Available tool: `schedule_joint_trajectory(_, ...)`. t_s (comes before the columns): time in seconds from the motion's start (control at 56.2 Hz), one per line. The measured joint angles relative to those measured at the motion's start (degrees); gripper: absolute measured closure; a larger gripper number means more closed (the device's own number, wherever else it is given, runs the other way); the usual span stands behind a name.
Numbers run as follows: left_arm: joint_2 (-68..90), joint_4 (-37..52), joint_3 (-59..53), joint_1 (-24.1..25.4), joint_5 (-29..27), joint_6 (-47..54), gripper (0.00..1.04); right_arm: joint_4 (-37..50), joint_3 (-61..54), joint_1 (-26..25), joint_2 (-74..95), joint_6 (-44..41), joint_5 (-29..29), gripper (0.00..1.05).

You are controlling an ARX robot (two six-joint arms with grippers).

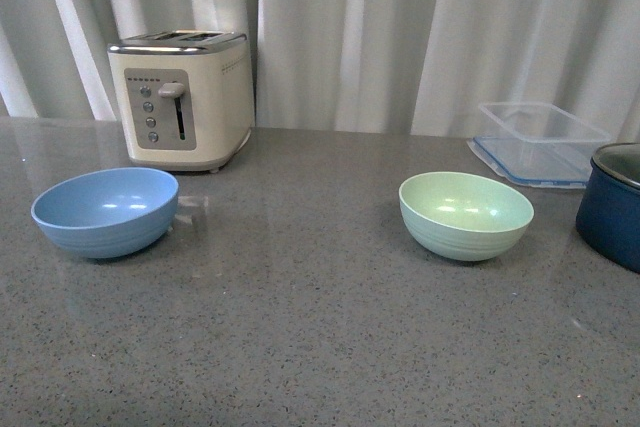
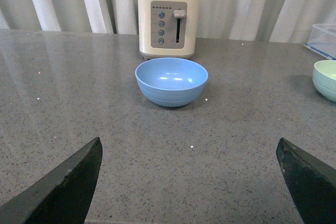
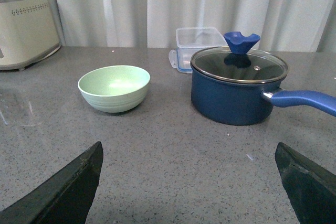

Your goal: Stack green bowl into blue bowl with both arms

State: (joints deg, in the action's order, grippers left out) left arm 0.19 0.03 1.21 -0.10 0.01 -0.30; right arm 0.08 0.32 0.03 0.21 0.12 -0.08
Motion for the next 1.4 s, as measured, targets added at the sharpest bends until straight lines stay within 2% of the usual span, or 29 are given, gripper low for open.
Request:
schedule_joint_trajectory(1.263, 0.0, 0.0, 0.0, 0.0, 0.0, 0.0, 0.07, 0.0, 0.0, 0.0, 0.0, 0.0, 0.0, 0.1)
schedule_joint_trajectory(1.298, 0.63, -0.13, 0.09, -1.11, -3.15, 0.46, 0.07, 0.0, 0.0, 0.0, 0.0, -0.02, 0.0, 0.1)
schedule_joint_trajectory(1.369, 6.34, 2.36, 0.85, -4.57, -20.06, 2.47, 0.07, 0.0, 0.0, 0.0, 0.0, 0.0, 0.04, 0.1)
schedule_joint_trajectory(1.405, 10.32, 4.2, 1.92, -4.63, -22.84, 3.13, 0.07, 0.0, 0.0, 0.0, 0.0, -0.02, 0.02, 0.1)
